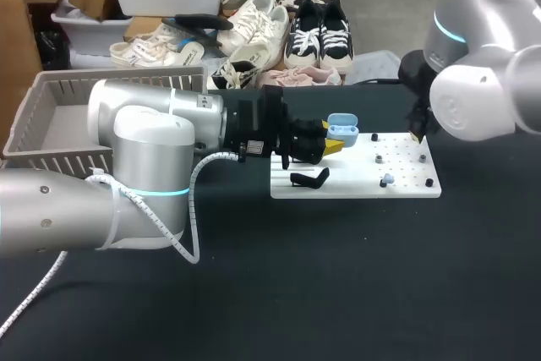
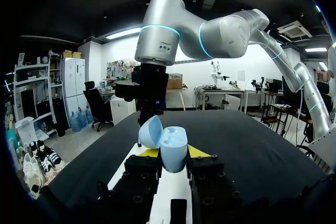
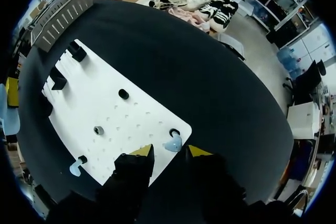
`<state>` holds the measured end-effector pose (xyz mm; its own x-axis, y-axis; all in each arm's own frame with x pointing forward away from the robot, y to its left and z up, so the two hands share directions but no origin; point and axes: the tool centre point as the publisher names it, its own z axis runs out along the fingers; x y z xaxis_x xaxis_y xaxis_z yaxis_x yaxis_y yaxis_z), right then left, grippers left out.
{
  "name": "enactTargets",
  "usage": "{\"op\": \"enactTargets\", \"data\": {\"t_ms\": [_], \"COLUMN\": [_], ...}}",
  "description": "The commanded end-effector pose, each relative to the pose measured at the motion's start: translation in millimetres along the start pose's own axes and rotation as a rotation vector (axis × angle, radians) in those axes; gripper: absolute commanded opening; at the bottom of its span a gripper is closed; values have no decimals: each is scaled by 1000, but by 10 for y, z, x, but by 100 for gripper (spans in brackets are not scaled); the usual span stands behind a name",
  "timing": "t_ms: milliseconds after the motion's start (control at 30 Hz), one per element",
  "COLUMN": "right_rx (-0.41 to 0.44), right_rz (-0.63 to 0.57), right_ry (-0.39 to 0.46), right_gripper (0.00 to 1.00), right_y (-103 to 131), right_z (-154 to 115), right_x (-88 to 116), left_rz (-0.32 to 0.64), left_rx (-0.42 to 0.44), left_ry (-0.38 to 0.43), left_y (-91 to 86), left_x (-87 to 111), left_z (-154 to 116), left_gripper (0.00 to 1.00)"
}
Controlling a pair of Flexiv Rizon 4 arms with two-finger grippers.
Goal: Pick up each earbud case from the left stands, insert the matching earbuds, close the lid, and place the case in the box.
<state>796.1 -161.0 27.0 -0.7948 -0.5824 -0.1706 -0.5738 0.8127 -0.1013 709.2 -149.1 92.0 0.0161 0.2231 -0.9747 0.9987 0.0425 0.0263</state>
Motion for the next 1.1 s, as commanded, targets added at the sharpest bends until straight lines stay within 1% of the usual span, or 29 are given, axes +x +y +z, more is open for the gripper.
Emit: {"op": "enactTargets", "data": {"t_ms": [33,133,500,733,1100], "right_rx": [6,7,6,1,-2], "right_rz": [8,15,25,27,31], "right_ry": [0,-6,-3,3,11], "right_gripper": [36,33,32,27,23], "right_y": [11,-5,-29,-11,-19], "right_z": [8,3,21,40,69], "right_x": [-23,-23,-31,-32,-32], "left_rz": [1,1,1,1,1], "left_rx": [-6,-6,-6,-6,-6], "left_ry": [-1,-1,-1,-1,-1], "left_y": [-18,-18,-18,-18,-18], "left_x": [2,2,2,2,2], "left_z": [-4,-4,-4,-4,-4], "left_gripper": [0,0,0,0,0]}}
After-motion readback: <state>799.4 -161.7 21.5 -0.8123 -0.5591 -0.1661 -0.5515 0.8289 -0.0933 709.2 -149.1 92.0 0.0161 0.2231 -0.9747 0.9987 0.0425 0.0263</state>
